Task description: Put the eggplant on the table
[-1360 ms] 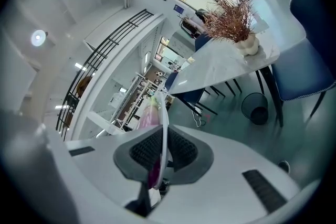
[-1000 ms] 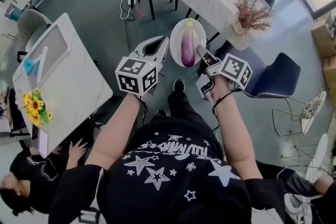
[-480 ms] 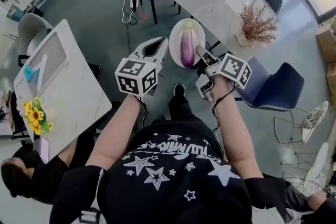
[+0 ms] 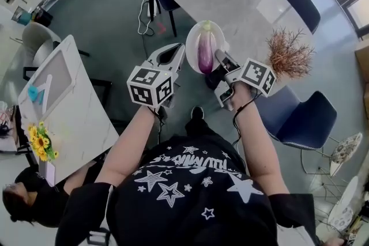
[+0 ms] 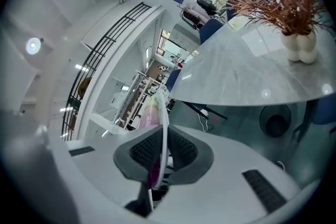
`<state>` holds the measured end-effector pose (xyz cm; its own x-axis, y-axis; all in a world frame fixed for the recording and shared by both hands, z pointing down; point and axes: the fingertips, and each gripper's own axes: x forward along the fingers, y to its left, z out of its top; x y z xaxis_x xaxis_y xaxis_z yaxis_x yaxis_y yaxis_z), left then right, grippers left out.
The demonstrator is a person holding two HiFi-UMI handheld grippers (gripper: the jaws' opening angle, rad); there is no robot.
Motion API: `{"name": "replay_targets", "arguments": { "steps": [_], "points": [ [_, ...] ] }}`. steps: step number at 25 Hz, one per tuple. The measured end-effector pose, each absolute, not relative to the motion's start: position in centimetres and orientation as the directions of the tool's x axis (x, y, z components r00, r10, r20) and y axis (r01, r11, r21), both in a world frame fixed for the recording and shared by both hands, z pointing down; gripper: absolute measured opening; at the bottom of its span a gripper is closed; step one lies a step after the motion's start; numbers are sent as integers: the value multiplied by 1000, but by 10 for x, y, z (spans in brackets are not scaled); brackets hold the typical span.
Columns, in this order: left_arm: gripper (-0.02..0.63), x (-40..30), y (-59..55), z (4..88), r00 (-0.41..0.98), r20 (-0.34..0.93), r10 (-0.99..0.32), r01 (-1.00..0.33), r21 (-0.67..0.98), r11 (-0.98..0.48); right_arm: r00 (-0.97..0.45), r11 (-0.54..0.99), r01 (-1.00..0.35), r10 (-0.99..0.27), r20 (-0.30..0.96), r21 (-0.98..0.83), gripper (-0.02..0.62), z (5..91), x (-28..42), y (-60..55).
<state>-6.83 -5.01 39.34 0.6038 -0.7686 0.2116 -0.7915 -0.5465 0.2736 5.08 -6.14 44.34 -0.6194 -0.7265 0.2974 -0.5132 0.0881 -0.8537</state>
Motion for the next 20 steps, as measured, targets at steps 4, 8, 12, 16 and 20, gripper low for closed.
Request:
{"name": "replay_targets", "arguments": {
  "steps": [4, 8, 12, 16, 20],
  "points": [
    [8, -59, -85, 395, 583, 223, -781, -807, 269, -525, -643, 99, -507, -705, 299, -856, 25, 447, 57, -97],
    [8, -48, -117, 400, 567, 233, -790, -819, 265, -509, -654, 105, -506, -694, 302, -856, 25, 451, 69, -131],
    [8, -33, -147, 401, 555, 234, -798, -827, 262, -498, -663, 119, -500, -690, 291, -858, 25, 451, 83, -163],
    [8, -20, -172, 400, 550, 228, -803, -830, 254, -496, -665, 127, -494, -692, 281, -860, 25, 450, 95, -192],
    [8, -17, -190, 401, 542, 236, -806, -835, 255, -487, -662, 115, -477, -699, 270, -871, 25, 451, 101, -211]
  ]
}}
